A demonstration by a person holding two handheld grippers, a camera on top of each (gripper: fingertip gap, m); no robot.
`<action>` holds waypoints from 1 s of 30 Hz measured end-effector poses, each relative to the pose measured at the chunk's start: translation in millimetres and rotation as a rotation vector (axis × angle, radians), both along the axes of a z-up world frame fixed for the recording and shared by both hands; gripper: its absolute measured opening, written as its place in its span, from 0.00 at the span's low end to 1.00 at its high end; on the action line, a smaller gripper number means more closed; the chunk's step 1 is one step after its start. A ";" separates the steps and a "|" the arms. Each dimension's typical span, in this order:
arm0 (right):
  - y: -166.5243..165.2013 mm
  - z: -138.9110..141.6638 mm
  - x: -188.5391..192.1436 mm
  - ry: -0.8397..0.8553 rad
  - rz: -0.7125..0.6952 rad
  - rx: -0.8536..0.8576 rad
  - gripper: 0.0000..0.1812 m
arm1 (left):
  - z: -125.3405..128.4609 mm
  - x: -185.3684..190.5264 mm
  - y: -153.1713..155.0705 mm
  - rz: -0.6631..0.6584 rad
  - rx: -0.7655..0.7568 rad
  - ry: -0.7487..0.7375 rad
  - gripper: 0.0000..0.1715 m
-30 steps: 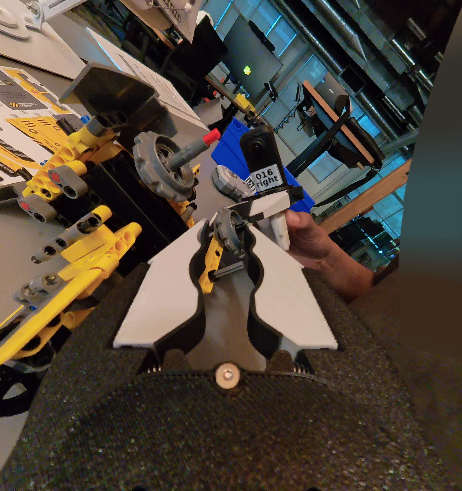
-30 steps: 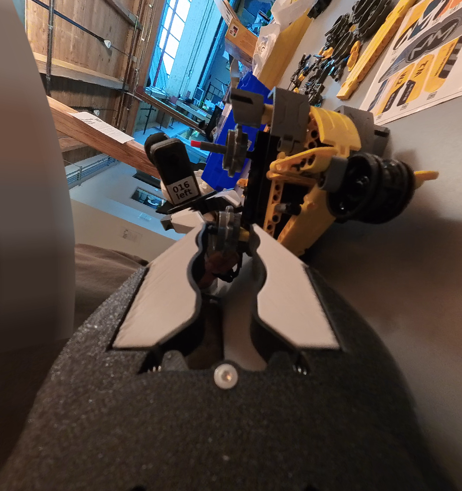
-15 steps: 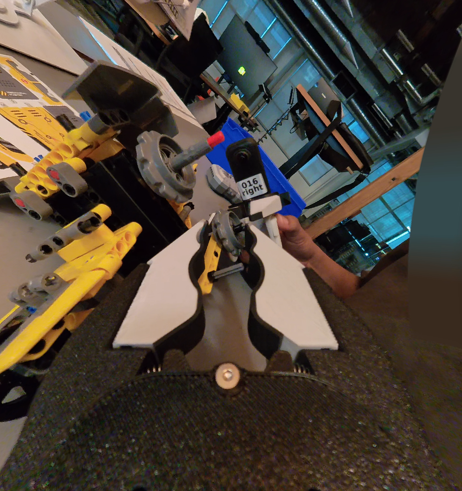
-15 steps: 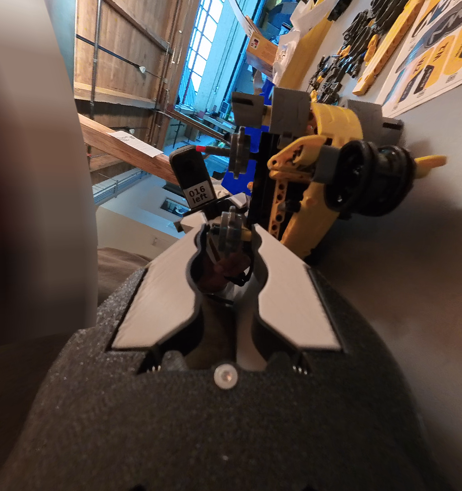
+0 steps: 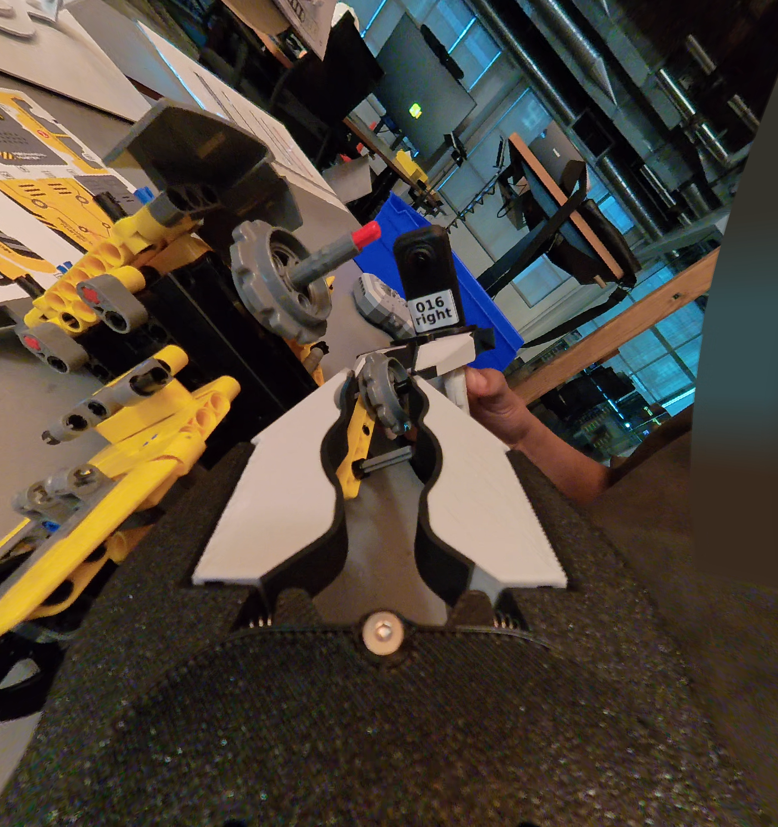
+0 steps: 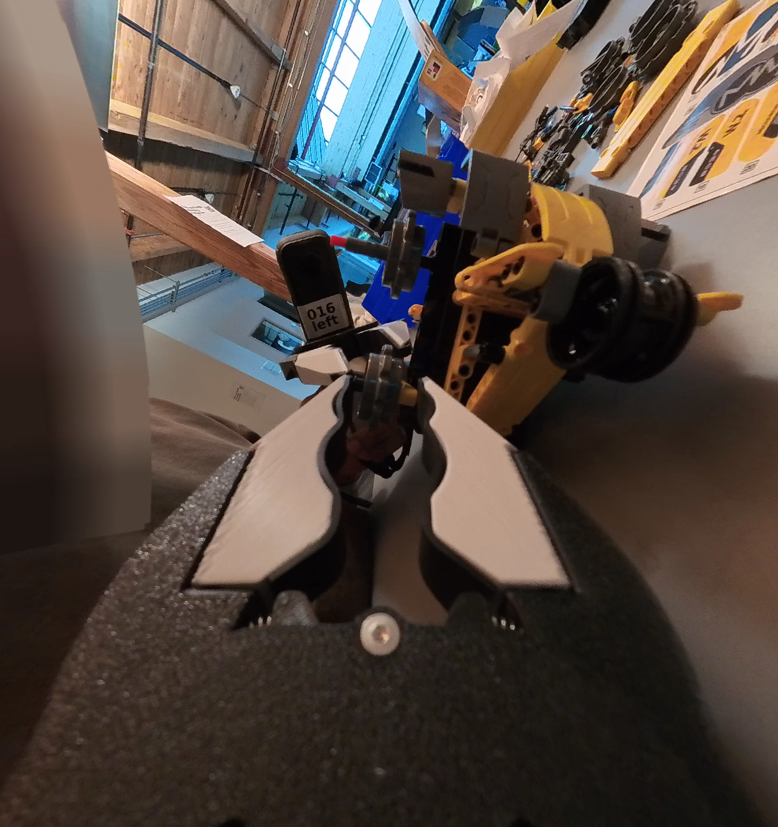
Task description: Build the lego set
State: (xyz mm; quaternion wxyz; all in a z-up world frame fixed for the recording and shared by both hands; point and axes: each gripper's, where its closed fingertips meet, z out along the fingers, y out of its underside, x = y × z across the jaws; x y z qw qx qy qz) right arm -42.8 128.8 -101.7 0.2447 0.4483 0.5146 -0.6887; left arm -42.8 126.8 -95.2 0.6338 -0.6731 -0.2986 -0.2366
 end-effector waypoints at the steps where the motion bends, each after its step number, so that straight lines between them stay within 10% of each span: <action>1: 0.2 -0.1 0.0 0.002 -0.003 -0.003 0.15 | -0.1 0.3 0.3 -0.003 0.000 -0.002 0.12; 27: 1.3 0.8 -0.7 0.031 -0.009 0.057 0.11 | -1.4 0.8 1.3 0.000 -0.031 0.000 0.11; 30: 6.4 -9.9 -4.5 0.012 -0.048 0.120 0.25 | -2.4 -0.8 -1.6 0.024 -0.041 0.010 0.10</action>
